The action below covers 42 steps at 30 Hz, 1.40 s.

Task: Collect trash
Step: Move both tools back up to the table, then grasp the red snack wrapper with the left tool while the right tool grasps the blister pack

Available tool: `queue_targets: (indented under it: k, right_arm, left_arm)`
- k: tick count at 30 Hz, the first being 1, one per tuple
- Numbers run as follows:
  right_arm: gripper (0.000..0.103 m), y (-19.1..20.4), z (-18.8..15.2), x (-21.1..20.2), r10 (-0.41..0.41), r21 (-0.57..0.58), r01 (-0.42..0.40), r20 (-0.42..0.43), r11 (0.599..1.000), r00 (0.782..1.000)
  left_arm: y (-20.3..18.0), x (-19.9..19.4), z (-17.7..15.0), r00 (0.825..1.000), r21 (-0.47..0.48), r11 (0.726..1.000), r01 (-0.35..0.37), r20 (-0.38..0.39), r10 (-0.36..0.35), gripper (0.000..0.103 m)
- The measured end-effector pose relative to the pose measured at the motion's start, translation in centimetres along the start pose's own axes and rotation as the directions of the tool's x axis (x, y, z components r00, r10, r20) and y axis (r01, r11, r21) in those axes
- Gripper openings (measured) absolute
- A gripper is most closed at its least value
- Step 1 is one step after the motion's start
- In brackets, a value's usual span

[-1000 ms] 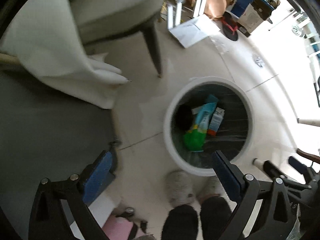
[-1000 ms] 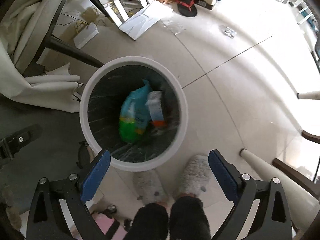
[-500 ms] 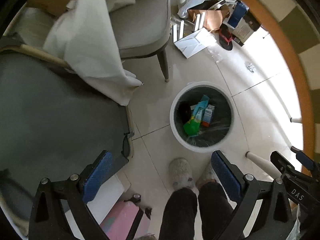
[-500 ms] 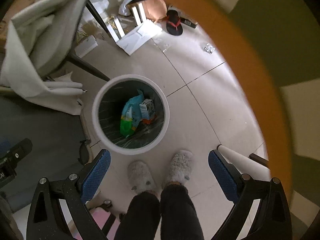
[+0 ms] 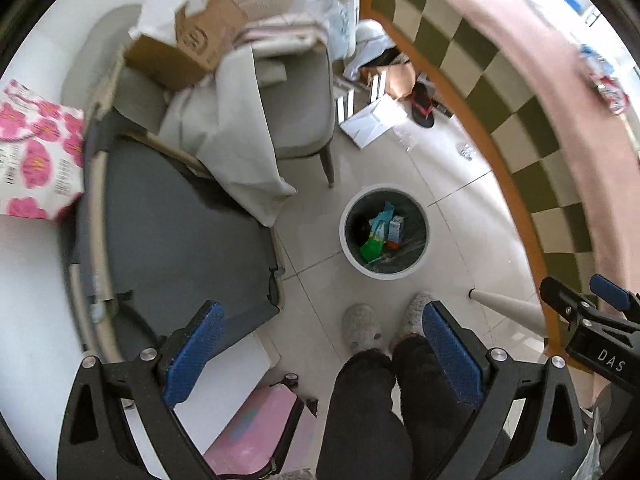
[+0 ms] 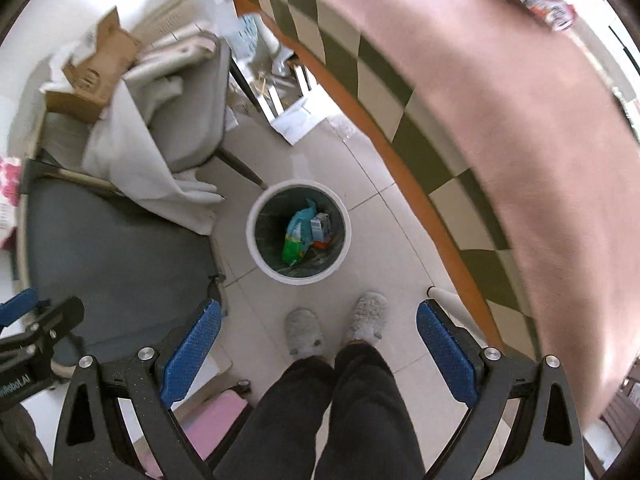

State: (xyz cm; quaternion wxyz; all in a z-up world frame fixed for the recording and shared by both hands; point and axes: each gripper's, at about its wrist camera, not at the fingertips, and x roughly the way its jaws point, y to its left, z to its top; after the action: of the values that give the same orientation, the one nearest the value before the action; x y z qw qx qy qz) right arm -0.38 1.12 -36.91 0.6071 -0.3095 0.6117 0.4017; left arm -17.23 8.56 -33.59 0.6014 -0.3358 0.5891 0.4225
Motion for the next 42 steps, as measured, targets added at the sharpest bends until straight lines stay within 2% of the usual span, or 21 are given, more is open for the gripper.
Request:
queue_targets:
  k: [4,8,13,17,20,23,27,31,32,36,38,40,41,42]
  right_arm:
    - [0.099,-0.1,-0.4,-4.4,0.038,0.02,-0.038,0.016,0.999,0.999]
    - [0.1,-1.6,0.2,-8.1,0.076,0.085,-0.08,0.049,0.993,0.996]
    - [0.1,-7.5,2.9,-12.4,0.073,0.227,-0.097,0.112,0.969,0.991]
    - [0.1,-14.5,5.1,-14.8,0.019,0.298,-0.059,0.133,0.953,0.991]
    - [0.1,-19.8,6.7,-15.2,-0.028,0.34,-0.015,0.122,0.94,0.992]
    - [0.1,-26.1,8.1,-14.4,-0.052,0.406,0.01,0.093,0.914,0.994]
    - [0.1,-34.4,9.7,-12.1,-0.061,0.5,0.033,0.04,0.865,0.997]
    - [0.1,-40.2,10.6,-9.2,-0.046,0.593,0.034,0.005,0.804,0.999]
    - [0.1,-41.4,10.7,-8.6,-0.04,0.615,0.03,0.003,0.788,0.999]
    - [0.1,-46.2,11.9,-5.9,-0.007,0.695,0.002,0.005,0.719,1.0]
    - [0.1,-47.2,12.8,-4.9,-0.006,0.705,0.003,0.001,0.71,1.0]
    - [0.1,-48.2,14.0,-3.8,-0.009,0.71,0.006,0.0,0.704,1.0]
    - [0.1,-48.5,14.4,-3.4,-0.013,0.715,0.01,-0.002,0.699,1.0]
    - [0.1,-49.0,15.1,-2.9,0.0,0.723,-0.01,0.013,0.691,1.0]
  left_arm:
    - [-0.4,-4.0,0.3,0.998,0.015,1.0,0.005,0.055,-0.006,0.101]
    - [-2.6,-7.5,2.3,0.992,0.062,0.998,0.001,0.128,-0.009,0.101]
    - [-8.9,-11.3,6.2,0.967,0.195,0.98,-0.048,0.254,-0.004,0.102]
    - [-16.0,-12.7,10.1,0.946,0.322,0.942,-0.093,0.322,-0.017,0.103]
    - [-22.2,-12.5,13.2,0.935,0.43,0.891,-0.143,0.354,-0.021,0.103]
    - [-28.8,-11.6,16.1,0.933,0.55,0.811,-0.199,0.359,-0.015,0.103]
    - [-36.5,-8.5,19.6,0.953,0.699,0.683,-0.213,0.303,-0.013,0.103]
    - [-43.3,-4.2,22.7,0.975,0.818,0.54,-0.199,0.223,0.021,0.103]
    - [-44.4,-3.3,23.1,0.979,0.834,0.519,-0.188,0.202,0.029,0.103]
    - [-47.9,0.8,25.5,0.994,0.88,0.463,-0.106,0.084,0.067,0.103]
    - [-48.8,2.3,26.0,0.996,0.89,0.452,-0.063,0.031,0.079,0.103]
    - [-49.4,3.7,26.6,0.996,0.887,0.46,-0.029,-0.014,0.09,0.102]
    - [-49.5,4.0,26.7,0.996,0.881,0.474,-0.004,-0.04,0.084,0.102]
    - [-49.5,4.0,26.9,0.995,0.864,0.502,0.034,-0.074,0.061,0.102]
